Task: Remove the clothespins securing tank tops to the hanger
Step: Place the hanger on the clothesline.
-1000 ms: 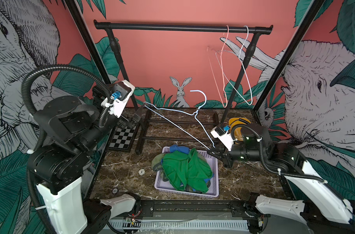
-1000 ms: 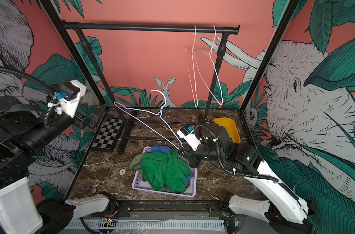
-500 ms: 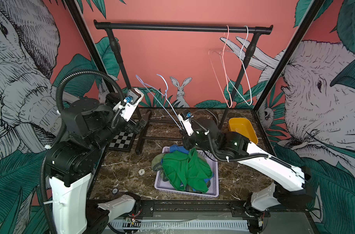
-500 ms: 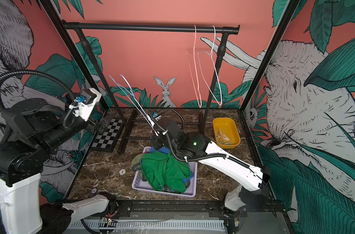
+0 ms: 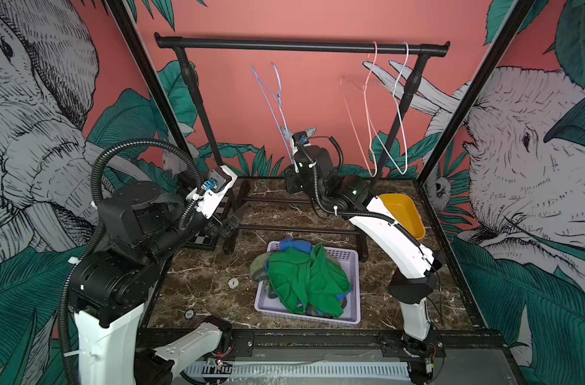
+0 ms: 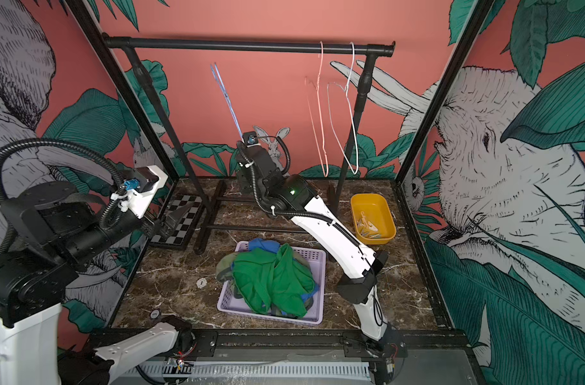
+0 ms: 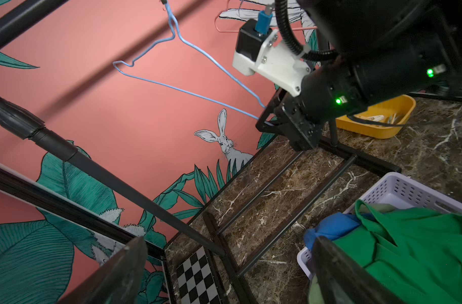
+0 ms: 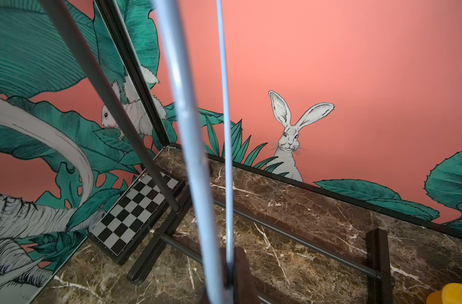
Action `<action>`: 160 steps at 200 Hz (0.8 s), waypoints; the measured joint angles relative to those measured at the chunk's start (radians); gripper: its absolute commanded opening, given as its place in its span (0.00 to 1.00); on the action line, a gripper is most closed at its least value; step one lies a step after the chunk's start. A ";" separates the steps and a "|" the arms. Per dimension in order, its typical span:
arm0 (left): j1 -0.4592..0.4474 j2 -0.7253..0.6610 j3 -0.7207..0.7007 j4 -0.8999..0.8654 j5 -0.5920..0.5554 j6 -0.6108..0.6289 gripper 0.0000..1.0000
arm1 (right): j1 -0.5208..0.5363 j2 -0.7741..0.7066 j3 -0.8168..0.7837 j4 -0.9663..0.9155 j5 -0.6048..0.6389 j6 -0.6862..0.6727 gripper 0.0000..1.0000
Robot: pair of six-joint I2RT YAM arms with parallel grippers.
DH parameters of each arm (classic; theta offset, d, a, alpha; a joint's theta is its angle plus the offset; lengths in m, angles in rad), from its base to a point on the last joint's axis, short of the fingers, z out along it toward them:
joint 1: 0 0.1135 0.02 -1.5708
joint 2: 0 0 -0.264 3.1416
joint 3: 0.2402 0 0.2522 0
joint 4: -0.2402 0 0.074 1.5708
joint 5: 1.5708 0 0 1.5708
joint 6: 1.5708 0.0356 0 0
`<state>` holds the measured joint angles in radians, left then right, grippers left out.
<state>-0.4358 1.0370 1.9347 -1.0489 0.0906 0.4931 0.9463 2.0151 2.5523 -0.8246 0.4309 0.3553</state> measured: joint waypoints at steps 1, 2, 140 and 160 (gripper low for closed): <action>0.000 0.000 -0.001 0.000 0.001 0.000 0.99 | -0.002 0.000 0.000 0.000 -0.001 0.000 0.00; 0.000 0.001 -0.001 0.000 0.002 0.000 0.99 | -0.003 0.000 0.000 0.000 -0.001 0.000 0.00; 0.000 0.055 -0.011 -0.002 0.079 -0.003 0.99 | -0.125 0.020 0.080 0.087 -0.079 -0.046 0.00; 0.000 0.060 -0.011 -0.002 0.089 -0.003 0.99 | -0.145 0.033 0.105 0.088 -0.094 -0.043 0.00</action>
<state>-0.4358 1.0966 1.9232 -1.0512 0.1799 0.4896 0.8009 2.0483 2.6572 -0.7364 0.3370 0.3119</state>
